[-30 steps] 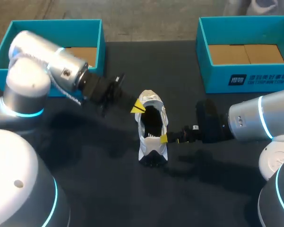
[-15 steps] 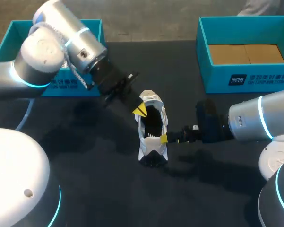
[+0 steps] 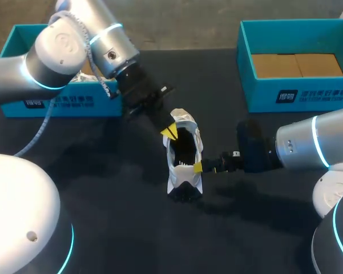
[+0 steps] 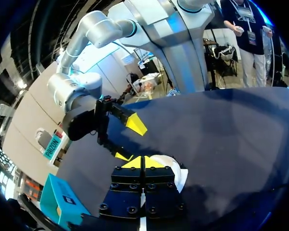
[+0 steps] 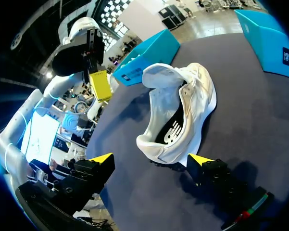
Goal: Take the shoe out of the shoebox, open the shoe tongue, remove and reinsert the insole, then place the shoe into the shoebox
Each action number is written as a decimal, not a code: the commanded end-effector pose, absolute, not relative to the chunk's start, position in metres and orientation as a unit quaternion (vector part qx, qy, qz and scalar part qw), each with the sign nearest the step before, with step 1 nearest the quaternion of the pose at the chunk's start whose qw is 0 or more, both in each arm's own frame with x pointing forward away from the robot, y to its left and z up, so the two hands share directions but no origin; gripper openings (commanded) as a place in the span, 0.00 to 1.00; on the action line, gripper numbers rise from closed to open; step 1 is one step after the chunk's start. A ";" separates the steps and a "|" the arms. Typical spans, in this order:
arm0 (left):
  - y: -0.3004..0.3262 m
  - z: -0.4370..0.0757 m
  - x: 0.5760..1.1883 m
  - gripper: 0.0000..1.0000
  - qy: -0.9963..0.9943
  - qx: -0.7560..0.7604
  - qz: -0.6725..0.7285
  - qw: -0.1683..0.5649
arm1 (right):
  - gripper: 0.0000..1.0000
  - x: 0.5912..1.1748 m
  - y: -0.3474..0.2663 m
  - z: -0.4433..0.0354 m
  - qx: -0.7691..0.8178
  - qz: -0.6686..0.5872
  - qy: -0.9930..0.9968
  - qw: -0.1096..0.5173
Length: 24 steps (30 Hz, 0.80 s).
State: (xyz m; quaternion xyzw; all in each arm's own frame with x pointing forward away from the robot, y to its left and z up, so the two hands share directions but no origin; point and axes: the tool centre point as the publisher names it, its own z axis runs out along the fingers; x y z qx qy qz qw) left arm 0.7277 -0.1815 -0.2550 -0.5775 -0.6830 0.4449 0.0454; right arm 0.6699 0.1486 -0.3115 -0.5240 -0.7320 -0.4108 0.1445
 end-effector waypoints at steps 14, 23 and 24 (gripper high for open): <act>-0.182 -0.259 0.738 0.00 -0.692 -0.620 0.347 0.127 | 1.00 0.685 0.100 -0.272 -0.535 -0.381 -0.748 0.093; -0.185 -0.260 0.732 0.00 -0.687 -0.639 0.315 0.146 | 1.00 0.691 0.063 -0.241 -0.536 -0.338 -0.767 0.102; -0.184 -0.261 0.732 0.00 -0.687 -0.639 0.314 0.148 | 1.00 0.692 0.059 -0.235 -0.535 -0.338 -0.768 0.103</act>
